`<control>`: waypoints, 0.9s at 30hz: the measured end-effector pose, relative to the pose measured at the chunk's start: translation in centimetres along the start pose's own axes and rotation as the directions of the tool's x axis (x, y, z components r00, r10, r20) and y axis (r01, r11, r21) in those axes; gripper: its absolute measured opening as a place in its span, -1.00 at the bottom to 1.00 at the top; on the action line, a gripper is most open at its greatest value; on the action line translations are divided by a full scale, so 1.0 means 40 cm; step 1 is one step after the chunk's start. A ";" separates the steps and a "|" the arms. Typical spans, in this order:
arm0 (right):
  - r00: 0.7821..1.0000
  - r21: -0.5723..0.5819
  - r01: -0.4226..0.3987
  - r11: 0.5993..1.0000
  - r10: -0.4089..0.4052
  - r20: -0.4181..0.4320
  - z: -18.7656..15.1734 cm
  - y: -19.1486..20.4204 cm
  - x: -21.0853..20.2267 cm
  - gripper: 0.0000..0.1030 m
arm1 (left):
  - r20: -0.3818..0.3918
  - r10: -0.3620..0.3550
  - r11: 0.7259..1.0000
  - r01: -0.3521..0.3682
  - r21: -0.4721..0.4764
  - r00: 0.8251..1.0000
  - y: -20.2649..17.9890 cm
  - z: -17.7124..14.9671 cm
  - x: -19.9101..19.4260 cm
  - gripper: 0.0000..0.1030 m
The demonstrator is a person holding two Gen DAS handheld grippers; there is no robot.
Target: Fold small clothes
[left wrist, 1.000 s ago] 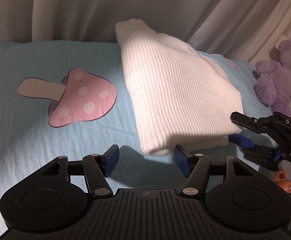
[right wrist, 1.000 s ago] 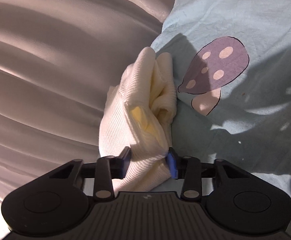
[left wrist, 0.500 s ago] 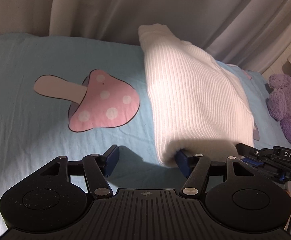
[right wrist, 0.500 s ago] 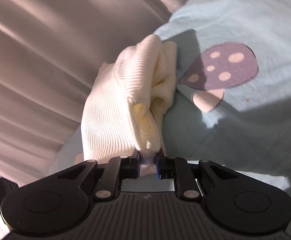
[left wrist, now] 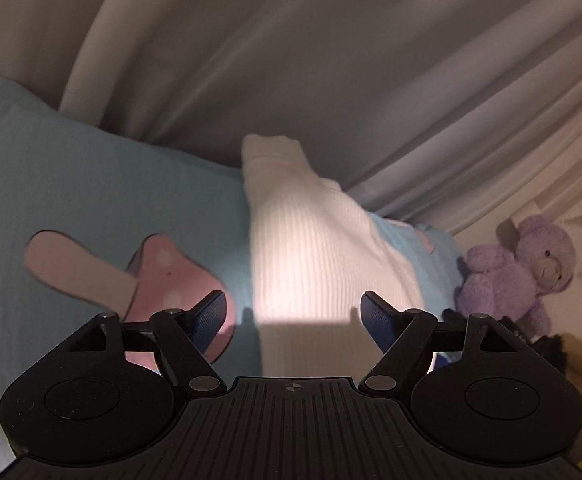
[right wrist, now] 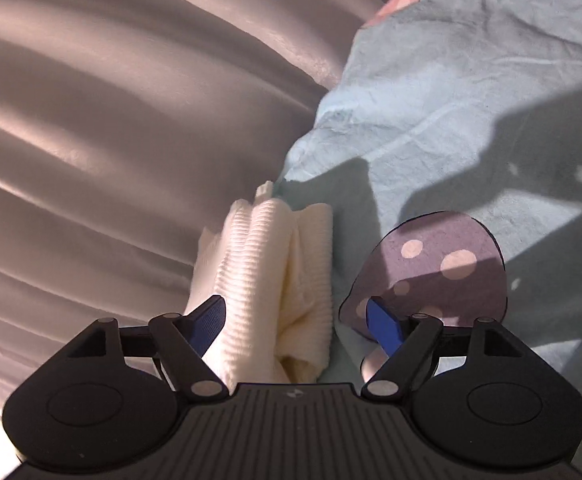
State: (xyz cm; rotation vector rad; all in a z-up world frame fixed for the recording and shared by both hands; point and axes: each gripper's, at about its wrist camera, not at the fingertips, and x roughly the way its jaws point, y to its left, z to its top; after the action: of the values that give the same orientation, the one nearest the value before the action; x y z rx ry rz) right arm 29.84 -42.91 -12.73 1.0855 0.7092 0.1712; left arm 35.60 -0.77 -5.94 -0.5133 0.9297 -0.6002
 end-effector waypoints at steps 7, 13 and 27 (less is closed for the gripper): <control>0.995 -0.055 -0.034 0.998 0.029 -0.099 0.021 0.041 0.089 0.33 | -0.080 -0.059 0.996 0.053 -0.074 0.995 0.021 0.068 0.176 0.51; 0.991 -0.055 -0.049 0.997 0.042 -0.126 0.011 0.043 0.134 -0.21 | -0.076 -0.116 0.979 0.101 -0.176 0.990 0.069 0.064 0.224 0.41; 0.977 -0.197 -0.177 0.964 0.148 -0.155 -0.067 0.224 0.092 -0.43 | -0.005 -0.153 0.978 0.151 -0.147 0.988 0.006 0.047 0.081 -0.12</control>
State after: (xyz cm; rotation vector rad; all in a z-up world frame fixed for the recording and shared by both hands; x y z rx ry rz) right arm 32.90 -34.92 -7.43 0.9343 0.7087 0.4573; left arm 38.75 -2.51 -7.03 -0.7172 0.9601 -0.6776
